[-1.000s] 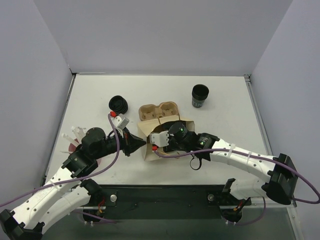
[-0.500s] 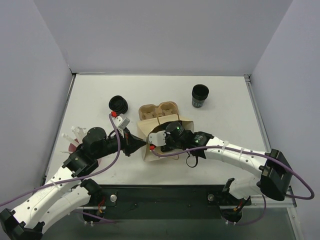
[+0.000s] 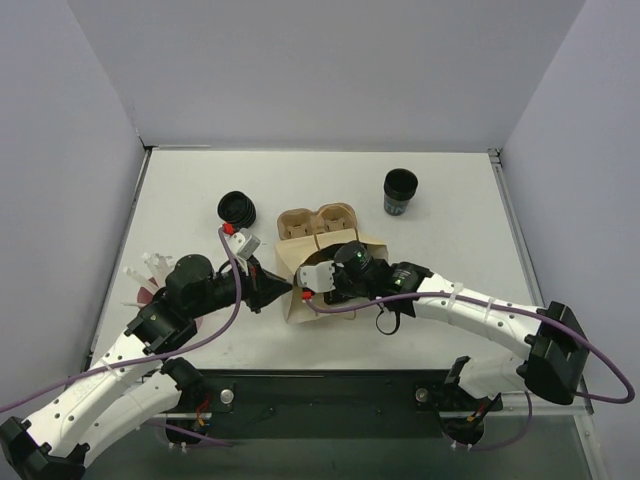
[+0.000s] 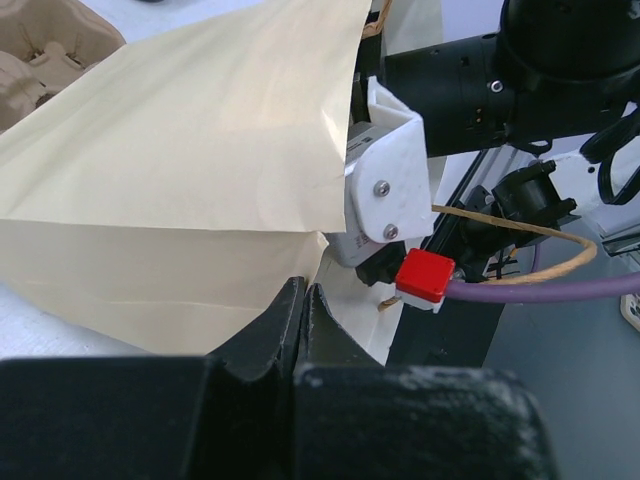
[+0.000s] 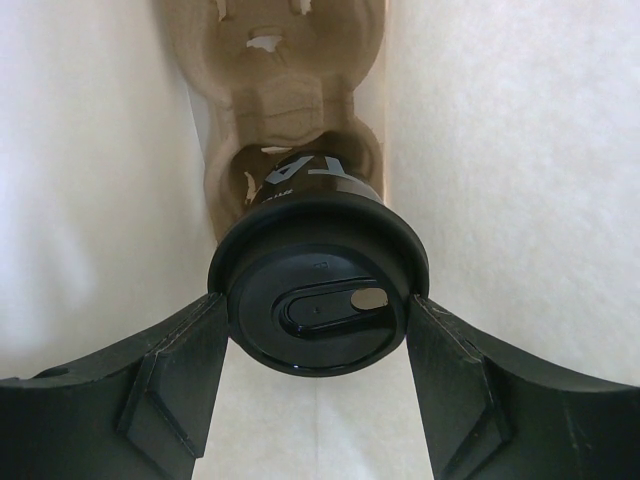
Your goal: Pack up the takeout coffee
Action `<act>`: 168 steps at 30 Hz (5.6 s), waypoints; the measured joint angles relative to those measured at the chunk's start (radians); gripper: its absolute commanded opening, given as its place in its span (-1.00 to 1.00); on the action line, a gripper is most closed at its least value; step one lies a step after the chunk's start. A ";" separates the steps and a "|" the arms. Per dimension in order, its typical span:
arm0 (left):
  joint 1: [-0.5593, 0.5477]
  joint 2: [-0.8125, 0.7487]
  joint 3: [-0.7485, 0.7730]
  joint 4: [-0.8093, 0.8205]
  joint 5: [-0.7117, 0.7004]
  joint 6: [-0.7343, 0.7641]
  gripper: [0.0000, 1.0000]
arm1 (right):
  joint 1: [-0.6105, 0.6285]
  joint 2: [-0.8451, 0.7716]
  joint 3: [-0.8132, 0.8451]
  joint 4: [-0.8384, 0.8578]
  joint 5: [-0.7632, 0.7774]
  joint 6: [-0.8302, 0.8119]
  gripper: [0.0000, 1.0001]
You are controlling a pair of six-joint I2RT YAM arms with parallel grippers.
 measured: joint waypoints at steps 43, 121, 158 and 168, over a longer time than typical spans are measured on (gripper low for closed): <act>0.001 0.014 -0.022 0.011 -0.007 -0.031 -1.00 | 0.035 0.012 -0.031 0.048 0.000 0.060 -0.25; 0.002 0.003 -0.022 -0.011 -0.033 -0.014 -1.00 | -0.033 0.115 -0.085 0.264 0.059 0.179 -0.02; 0.002 0.084 0.089 -0.036 -0.039 -0.018 -1.00 | -0.052 0.080 0.066 -0.029 0.027 0.280 0.64; 0.002 0.152 0.190 -0.126 -0.040 -0.020 -1.00 | -0.052 0.030 0.147 -0.203 -0.007 0.323 0.60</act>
